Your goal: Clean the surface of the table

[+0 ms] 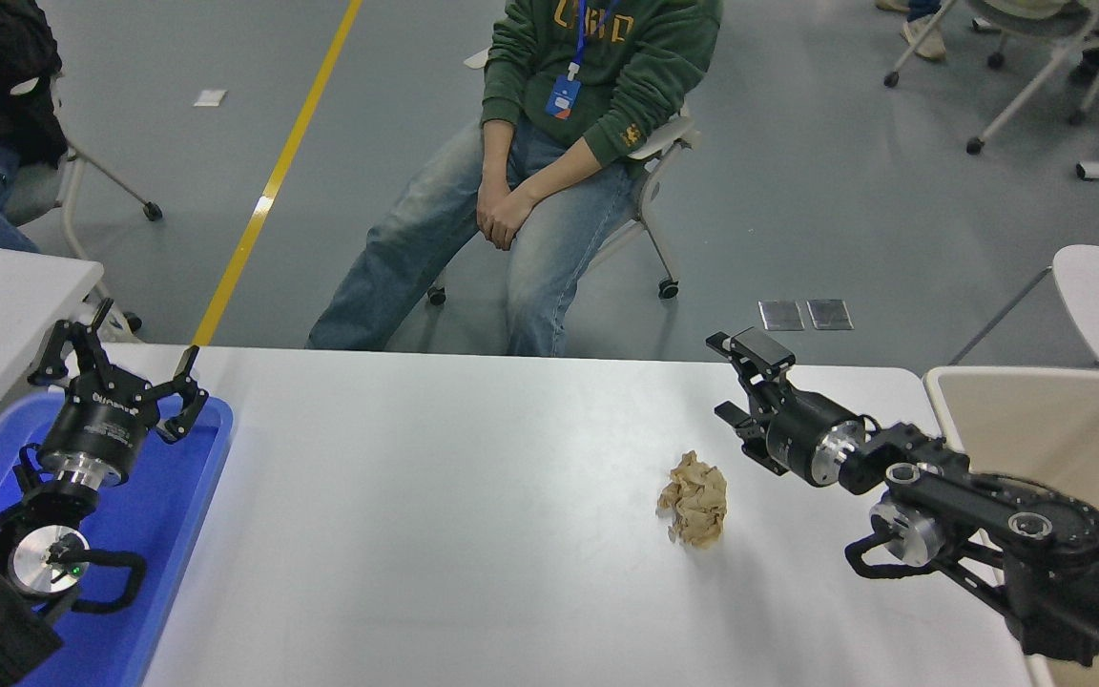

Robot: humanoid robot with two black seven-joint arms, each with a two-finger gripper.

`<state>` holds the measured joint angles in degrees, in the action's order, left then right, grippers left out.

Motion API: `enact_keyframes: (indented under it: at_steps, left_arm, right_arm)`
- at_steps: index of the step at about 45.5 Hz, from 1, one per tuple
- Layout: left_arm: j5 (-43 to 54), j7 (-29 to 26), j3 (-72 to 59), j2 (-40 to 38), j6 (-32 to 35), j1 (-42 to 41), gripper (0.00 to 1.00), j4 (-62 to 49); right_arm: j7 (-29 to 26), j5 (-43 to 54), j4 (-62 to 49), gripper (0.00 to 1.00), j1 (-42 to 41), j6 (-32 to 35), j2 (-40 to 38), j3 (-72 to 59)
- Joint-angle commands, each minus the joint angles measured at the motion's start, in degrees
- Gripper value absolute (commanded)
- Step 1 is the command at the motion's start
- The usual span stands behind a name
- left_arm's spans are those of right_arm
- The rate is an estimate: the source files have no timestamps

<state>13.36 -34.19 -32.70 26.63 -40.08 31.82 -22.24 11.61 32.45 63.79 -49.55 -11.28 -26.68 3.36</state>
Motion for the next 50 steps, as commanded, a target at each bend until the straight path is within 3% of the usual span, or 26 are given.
enact_keyframes:
  at_steps: [1, 22, 50]
  left_arm:
    - [0.0, 0.0, -0.08, 0.0, 0.0, 0.0, 1.0, 0.0]
    - [0.0, 0.0, -0.08, 0.0, 0.0, 0.0, 1.0, 0.0]
    - [0.0, 0.0, -0.08, 0.0, 0.0, 0.0, 1.0, 0.0]
  right_arm:
    - [-0.01, 7.01, -1.38, 1.0, -12.4, -2.95, 0.4, -21.53]
    - [-0.01, 10.27, -3.75, 1.0, -24.63, -2.95, 12.79, -47.65]
    - [0.08, 12.99, -19.4, 1.0, -20.59, -2.34, 23.69, -55.48]
